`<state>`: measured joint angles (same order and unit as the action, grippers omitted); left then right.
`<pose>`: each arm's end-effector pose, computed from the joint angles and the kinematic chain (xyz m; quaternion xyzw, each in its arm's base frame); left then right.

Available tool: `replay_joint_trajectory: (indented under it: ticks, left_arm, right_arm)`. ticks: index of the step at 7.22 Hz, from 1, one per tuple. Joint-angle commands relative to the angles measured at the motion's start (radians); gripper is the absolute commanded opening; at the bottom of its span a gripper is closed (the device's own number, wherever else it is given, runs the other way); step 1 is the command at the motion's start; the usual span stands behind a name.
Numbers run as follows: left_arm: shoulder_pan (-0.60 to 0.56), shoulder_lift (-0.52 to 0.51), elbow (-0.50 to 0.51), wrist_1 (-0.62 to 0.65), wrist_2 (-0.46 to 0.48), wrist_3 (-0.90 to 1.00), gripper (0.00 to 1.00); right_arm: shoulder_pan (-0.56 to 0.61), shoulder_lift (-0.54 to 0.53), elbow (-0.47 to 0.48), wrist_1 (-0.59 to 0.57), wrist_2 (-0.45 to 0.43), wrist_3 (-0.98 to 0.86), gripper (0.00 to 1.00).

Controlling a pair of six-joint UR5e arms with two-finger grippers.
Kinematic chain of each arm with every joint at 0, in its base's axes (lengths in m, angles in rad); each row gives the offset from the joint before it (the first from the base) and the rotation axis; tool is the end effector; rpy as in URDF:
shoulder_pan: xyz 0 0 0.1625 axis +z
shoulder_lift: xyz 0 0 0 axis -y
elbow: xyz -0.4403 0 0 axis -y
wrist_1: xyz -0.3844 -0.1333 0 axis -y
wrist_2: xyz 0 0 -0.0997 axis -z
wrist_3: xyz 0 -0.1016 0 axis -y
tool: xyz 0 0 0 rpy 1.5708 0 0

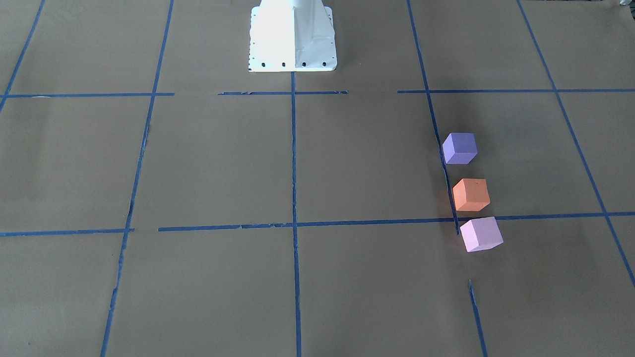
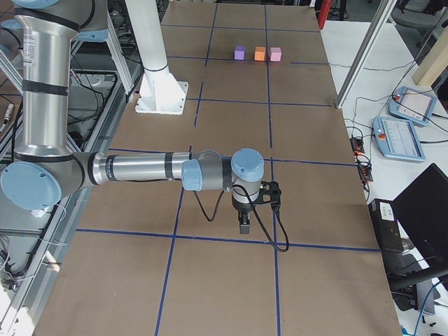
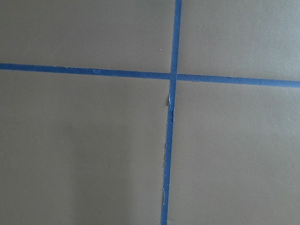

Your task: Arrange blocks in a line

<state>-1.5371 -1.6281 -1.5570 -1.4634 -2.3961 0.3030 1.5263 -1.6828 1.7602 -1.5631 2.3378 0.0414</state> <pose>-0.0416 -0.5060 0.6605 0.0248 0.4011 0.1408 0.9048 0.0432 -0.4420 0.6347 0.0234 -0.3752 -0.0173 0.9265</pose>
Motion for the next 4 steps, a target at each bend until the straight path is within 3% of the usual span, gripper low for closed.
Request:
replay_joint_trajectory:
  ticks: [1,4]
  left_arm:
    - [0.0,0.001,0.0,0.0,0.0,-0.001,1.0]
    - [0.0,-0.001,-0.005,0.0,0.002,0.002,1.0]
  right_arm:
    - [0.0,0.0,0.001,0.0,0.0,0.0,1.0]
    - [0.0,0.0,-0.001,0.0,0.0,0.0,1.0]
